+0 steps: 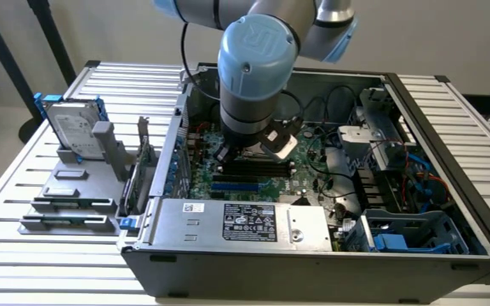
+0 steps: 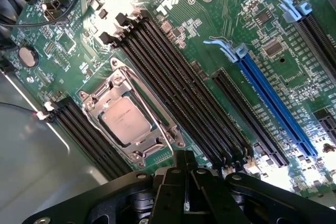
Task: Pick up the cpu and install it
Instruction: 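Install the first cpu locking lever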
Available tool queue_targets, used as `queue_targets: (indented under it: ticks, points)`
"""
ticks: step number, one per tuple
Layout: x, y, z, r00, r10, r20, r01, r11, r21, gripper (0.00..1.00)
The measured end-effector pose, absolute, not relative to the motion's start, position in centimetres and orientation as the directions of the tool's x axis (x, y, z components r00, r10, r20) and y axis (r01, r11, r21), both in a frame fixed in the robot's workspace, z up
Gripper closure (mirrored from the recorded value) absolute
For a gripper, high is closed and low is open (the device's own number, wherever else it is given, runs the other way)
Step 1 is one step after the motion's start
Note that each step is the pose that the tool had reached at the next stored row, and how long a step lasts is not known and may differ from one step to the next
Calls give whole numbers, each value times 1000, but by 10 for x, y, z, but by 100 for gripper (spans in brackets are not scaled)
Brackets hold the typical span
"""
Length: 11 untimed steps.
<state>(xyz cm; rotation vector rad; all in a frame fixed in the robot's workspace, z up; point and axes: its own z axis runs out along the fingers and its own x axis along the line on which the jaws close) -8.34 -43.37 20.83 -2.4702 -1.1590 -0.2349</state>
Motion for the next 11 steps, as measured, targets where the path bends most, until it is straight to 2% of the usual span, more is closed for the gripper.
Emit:
queue_targets:
  ticks: [11]
  points:
    - [-83,-431,200,642,700,314,766,-576,-283,89]
